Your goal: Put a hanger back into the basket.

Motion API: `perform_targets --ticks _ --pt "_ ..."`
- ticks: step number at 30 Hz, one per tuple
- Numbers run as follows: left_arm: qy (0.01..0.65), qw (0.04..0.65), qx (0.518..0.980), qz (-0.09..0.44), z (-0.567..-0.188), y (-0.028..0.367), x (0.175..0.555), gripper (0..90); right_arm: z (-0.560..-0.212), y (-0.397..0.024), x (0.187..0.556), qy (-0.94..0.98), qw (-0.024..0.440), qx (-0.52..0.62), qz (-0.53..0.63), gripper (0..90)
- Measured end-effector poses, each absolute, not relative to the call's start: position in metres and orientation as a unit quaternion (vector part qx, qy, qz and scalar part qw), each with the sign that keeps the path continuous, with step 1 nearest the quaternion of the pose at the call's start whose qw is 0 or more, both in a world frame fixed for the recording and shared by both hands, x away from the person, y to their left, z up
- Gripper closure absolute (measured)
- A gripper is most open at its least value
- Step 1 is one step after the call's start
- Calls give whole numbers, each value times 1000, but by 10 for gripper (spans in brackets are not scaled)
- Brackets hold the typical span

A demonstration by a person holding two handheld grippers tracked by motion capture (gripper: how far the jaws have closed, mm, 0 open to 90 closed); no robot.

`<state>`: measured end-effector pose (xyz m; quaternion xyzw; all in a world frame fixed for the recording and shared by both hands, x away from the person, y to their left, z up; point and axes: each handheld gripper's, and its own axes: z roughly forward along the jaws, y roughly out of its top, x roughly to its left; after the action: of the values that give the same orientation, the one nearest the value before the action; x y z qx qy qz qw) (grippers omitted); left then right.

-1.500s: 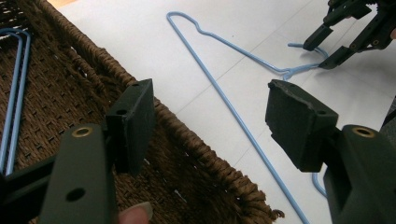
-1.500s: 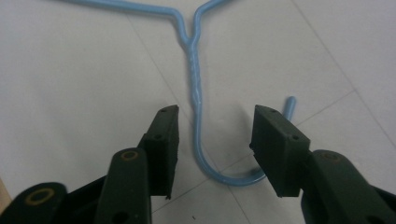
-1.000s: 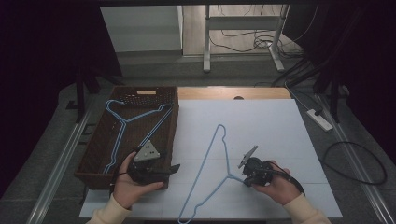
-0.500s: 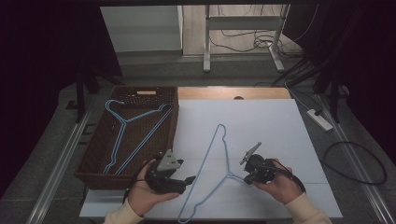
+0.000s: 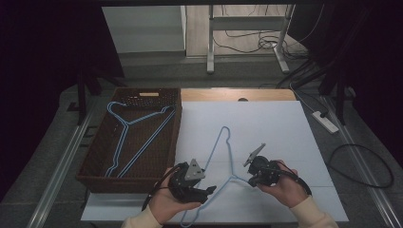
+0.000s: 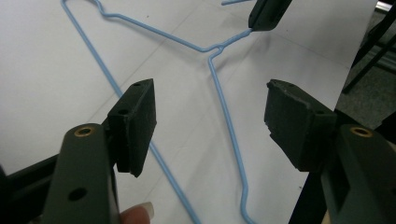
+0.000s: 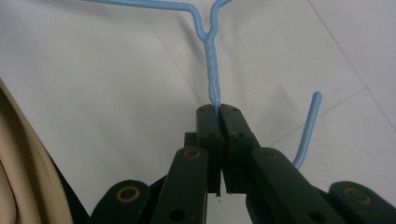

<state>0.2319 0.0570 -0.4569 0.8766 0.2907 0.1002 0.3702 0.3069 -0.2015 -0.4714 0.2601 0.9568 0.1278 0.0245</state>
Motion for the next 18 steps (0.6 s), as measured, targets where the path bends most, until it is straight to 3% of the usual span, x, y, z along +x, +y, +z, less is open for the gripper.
perform_targets --ticks 18 --pt "293 329 896 50 -501 23 251 380 -465 -200 305 956 34 259 132 881"
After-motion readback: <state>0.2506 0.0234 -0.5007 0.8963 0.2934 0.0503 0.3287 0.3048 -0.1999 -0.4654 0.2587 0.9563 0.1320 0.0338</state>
